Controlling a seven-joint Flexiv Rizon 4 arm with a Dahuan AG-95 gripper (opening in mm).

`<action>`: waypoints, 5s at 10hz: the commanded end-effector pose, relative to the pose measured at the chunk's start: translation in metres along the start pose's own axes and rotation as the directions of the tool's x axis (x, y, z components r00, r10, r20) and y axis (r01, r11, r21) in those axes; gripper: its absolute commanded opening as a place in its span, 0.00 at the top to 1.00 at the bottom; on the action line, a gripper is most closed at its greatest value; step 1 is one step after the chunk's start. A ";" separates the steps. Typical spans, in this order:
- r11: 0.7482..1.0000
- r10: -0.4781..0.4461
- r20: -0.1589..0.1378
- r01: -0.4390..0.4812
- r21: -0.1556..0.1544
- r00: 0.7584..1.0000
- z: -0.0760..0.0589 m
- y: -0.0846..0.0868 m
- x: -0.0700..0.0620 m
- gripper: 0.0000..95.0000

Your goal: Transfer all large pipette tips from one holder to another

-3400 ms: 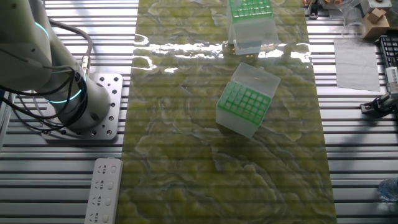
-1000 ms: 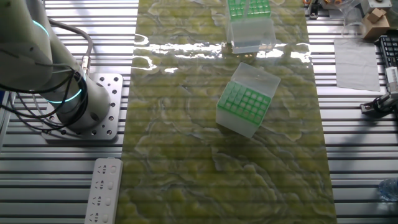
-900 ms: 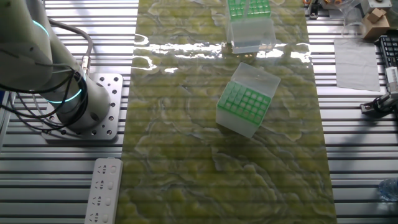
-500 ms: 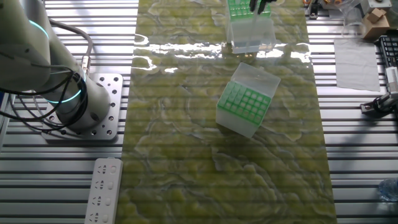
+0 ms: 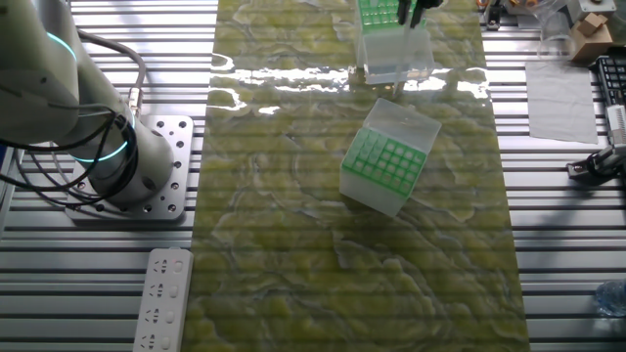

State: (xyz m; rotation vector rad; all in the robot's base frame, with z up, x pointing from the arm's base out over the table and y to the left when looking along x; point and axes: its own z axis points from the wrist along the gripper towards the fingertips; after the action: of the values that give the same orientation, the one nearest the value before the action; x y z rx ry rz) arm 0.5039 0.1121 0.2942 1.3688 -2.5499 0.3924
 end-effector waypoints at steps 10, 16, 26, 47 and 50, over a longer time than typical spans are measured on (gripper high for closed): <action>0.985 0.171 0.105 -0.167 -0.044 0.980 0.010 -0.008 0.028 1.00; 0.994 0.107 0.112 -0.108 -0.004 0.988 0.029 -0.025 0.074 1.00; 0.996 0.056 0.107 -0.063 0.057 0.993 0.044 -0.028 0.084 1.00; 0.985 -0.020 0.167 -0.009 0.170 0.986 0.072 -0.018 0.091 1.00; 0.984 -0.027 0.174 -0.004 0.176 0.984 0.073 -0.017 0.092 1.00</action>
State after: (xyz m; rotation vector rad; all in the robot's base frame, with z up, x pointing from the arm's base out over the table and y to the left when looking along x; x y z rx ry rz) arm 0.4630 0.0070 0.2570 1.5455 -2.7010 0.5285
